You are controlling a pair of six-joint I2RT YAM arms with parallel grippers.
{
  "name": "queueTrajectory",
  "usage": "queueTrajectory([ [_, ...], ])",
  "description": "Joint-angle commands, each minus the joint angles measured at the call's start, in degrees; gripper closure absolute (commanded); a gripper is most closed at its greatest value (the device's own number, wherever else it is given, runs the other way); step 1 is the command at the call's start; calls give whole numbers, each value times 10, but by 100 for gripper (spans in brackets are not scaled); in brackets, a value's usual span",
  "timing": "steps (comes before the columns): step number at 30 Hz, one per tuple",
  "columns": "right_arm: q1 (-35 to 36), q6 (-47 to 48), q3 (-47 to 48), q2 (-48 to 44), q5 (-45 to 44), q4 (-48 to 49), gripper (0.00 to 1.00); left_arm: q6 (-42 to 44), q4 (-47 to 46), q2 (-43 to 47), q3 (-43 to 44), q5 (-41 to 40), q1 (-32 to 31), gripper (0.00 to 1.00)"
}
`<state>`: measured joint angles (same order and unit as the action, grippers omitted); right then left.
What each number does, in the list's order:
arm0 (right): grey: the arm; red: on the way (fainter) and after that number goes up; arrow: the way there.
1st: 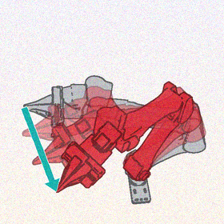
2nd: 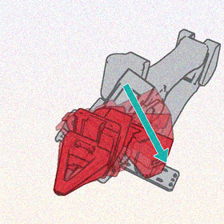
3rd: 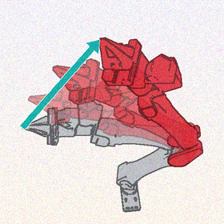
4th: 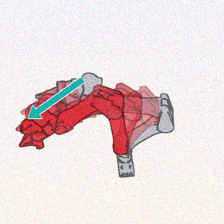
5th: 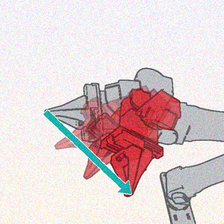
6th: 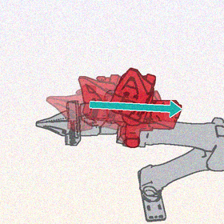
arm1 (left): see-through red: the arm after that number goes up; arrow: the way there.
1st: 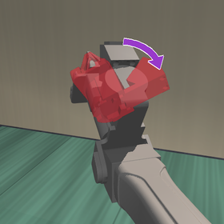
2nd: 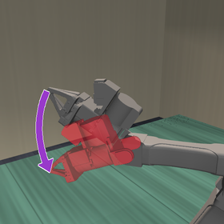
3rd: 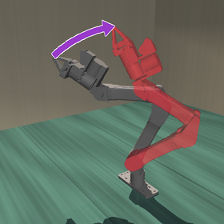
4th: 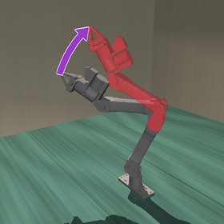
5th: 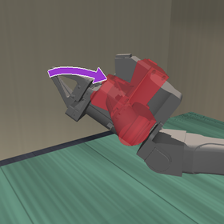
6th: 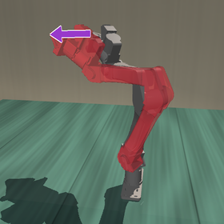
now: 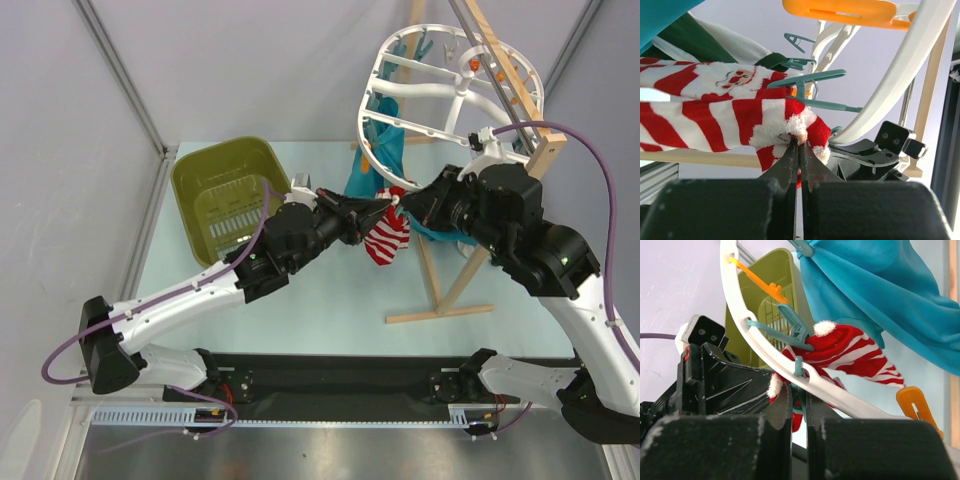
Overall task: Clip the socks to the hanger
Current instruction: Clamp the sock onto the hanger.
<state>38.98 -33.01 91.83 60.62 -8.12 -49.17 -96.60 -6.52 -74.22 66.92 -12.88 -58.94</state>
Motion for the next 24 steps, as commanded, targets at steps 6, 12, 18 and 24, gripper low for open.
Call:
queueTrajectory([
  [6,0,-9,3,-19,1,11,100,-19,-34,-2,11,13,-13,100],
  [12,0,-8,5,-21,2,10,97,-19,-31,12,0,4,-14,100],
  [18,0,-11,5,-23,9,12,85,-21,-35,5,4,8,-18,100],
  [24,0,-12,5,-30,6,7,65,-21,-38,-2,11,12,-21,100],
])
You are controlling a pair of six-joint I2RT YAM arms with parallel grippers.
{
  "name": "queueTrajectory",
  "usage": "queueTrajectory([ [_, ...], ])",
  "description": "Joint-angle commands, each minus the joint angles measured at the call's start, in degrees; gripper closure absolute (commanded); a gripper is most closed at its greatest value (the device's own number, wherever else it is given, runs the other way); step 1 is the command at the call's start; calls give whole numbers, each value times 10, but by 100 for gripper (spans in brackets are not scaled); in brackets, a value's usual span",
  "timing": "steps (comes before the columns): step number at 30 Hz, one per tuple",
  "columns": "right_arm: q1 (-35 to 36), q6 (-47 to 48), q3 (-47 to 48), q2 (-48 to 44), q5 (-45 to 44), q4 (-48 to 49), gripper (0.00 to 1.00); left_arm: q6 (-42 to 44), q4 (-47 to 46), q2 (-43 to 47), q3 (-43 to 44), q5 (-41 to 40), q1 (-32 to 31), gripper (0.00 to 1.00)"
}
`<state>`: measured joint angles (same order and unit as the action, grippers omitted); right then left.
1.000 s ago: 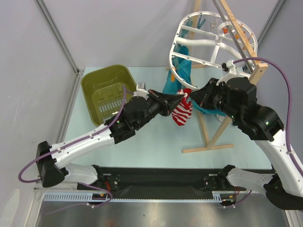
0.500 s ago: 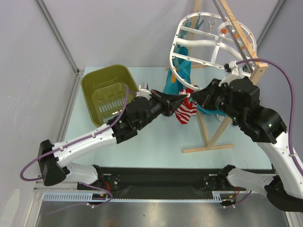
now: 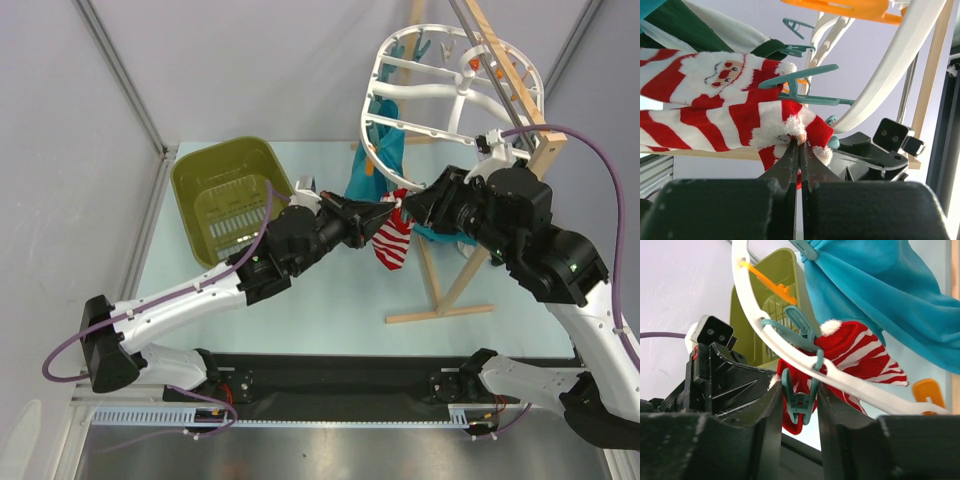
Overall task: Clip the socks to the hanger
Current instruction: Clamp the sock onto the hanger, then reset both arms
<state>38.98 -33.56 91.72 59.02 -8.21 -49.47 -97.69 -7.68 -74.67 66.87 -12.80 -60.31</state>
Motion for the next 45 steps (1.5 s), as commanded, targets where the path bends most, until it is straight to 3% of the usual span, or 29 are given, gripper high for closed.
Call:
queueTrajectory([
  [1,0,-5,8,-12,8,10,62,-10,-27,1,12,10,-7,100],
  [8,0,-5,14,-13,12,4,53,-10,-45,-5,8,20,-8,100],
  [9,0,-4,15,-12,12,0,52,-10,-51,-5,3,21,-8,94],
  [10,0,-3,17,-11,12,-2,49,-10,-55,-5,0,21,-8,78],
  [12,0,0,21,-15,9,-10,45,-4,-54,1,-6,23,-8,62],
  [13,0,1,23,-16,8,-13,40,0,-46,3,-7,23,-9,48],
  [16,0,10,29,-21,6,-29,27,14,-33,22,-19,13,-12,32],
  [19,1,27,36,-24,7,-51,14,36,-22,48,-37,2,-15,25],
  [22,0,54,36,-31,11,-71,0,80,-6,79,-53,-1,-20,21],
  [29,0,126,37,-58,54,-103,0,168,10,138,-107,34,-31,19],
  [35,0,169,63,-85,2,-149,0,253,65,178,-111,34,-65,23],
  [38,0,205,52,-105,46,-136,2,319,105,199,-103,22,-89,23],
  [45,0,216,40,-99,116,-113,7,378,167,219,-80,19,-111,25],
])
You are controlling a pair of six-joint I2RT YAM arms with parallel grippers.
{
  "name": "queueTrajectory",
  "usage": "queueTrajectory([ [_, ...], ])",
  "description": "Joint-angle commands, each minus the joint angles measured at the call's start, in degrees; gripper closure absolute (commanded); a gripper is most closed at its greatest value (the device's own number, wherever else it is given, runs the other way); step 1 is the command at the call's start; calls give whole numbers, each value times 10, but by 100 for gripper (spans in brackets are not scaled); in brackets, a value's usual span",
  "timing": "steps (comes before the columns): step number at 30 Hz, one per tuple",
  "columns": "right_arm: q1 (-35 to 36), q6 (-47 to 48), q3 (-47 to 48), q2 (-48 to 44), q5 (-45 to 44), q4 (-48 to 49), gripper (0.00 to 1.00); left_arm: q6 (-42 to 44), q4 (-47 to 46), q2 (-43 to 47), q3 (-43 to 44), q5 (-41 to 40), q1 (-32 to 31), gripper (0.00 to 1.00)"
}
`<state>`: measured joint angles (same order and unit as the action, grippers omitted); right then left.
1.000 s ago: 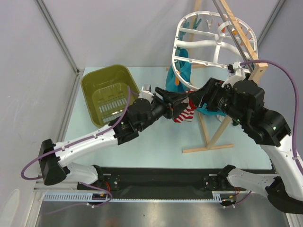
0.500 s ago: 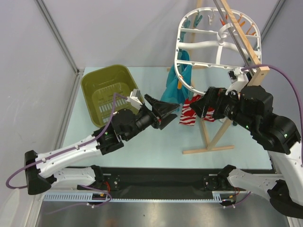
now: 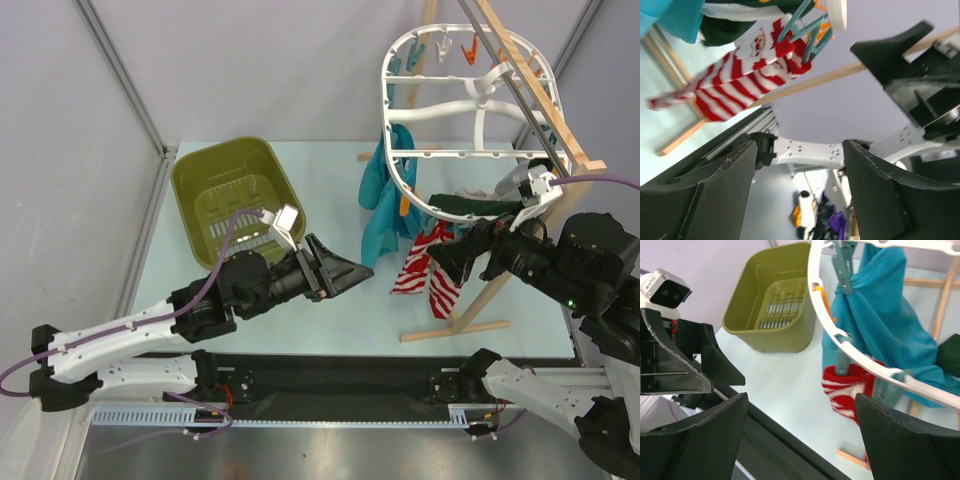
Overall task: Clip the socks to the hanger
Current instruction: Reset both arms
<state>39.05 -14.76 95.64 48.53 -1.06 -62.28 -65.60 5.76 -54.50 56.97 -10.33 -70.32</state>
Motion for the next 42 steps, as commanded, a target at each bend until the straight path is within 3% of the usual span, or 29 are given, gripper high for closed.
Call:
queueTrajectory([
  [1,0,19,-7,6,61,24,8,58,29,32,13,-7,-13,25],
  [5,0,7,-58,6,201,82,8,60,6,70,-25,-13,-18,27],
  [16,0,69,-63,9,413,140,2,129,7,174,-77,21,-19,26],
  [19,1,42,-60,15,488,151,0,137,28,228,-96,-1,-19,25],
  [21,6,-13,-80,-14,514,207,0,134,43,276,-119,-24,-19,25],
  [24,10,-54,-126,-54,478,264,0,127,71,319,-145,-53,-19,25],
  [28,11,-76,-160,-73,411,240,0,116,105,373,-170,-83,-19,24],
  [32,20,-65,-222,-85,289,207,0,113,119,401,-198,-104,-19,22],
  [36,55,-64,-285,-100,209,230,0,117,131,410,-215,-118,-18,22],
  [39,139,-58,-300,-74,109,216,0,110,134,432,-237,-132,-19,22],
  [42,289,-64,-318,-67,-86,218,0,102,135,451,-258,-139,-19,21],
])
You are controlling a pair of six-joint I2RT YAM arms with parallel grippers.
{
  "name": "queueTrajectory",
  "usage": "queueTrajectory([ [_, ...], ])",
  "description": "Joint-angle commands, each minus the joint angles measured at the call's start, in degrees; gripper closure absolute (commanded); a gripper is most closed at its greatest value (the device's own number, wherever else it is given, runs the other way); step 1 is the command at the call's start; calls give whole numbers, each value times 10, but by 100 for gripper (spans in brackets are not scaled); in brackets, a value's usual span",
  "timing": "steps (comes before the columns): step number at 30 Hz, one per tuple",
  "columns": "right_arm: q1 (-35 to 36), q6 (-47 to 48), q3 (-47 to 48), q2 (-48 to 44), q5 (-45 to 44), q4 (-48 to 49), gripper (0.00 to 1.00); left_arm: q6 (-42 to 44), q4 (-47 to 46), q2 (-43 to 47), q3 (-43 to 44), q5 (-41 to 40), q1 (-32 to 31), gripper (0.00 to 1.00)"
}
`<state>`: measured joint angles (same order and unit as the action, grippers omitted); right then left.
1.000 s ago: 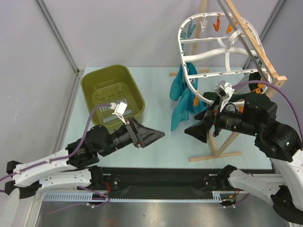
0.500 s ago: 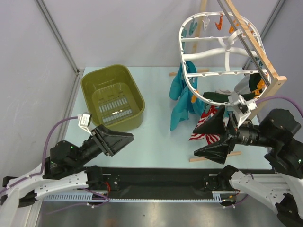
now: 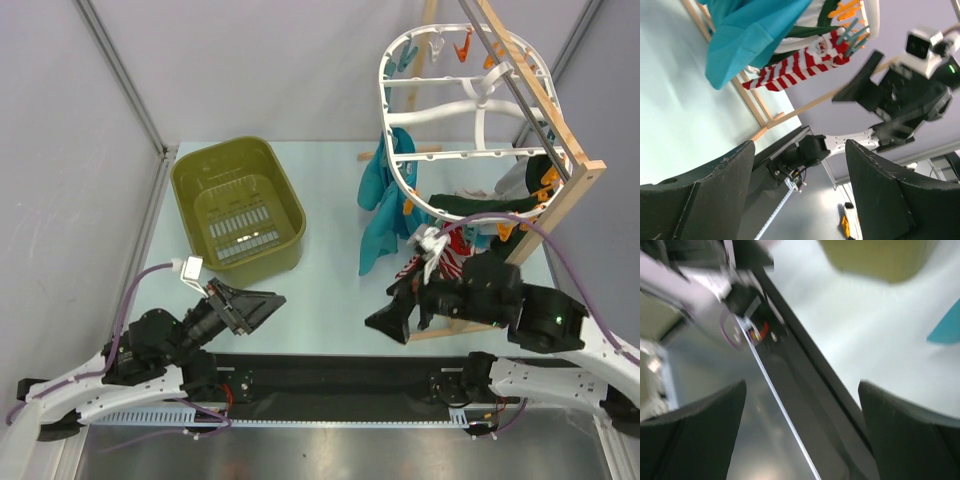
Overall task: Clip the socks to the hanger
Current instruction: Reset both arms
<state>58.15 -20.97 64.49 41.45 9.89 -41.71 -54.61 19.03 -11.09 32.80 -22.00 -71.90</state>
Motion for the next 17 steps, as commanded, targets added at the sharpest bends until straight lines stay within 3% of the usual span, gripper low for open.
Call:
queueTrajectory([
  [1,130,-6,-20,6,-281,16,0,-13,5,28,-21,-24,-3,21],
  [2,188,-10,-26,9,-323,18,0,-15,7,34,-26,-26,-3,21],
  [4,229,-26,-47,26,-418,20,1,-23,13,47,-40,-28,-3,21],
  [7,265,-65,-73,43,-493,36,0,-30,7,60,-61,-25,-3,20],
  [12,274,-117,-139,49,-525,77,1,-31,1,73,-84,-21,-3,19],
  [17,285,-110,-192,13,-505,121,0,-23,-23,106,-119,-6,-3,17],
])
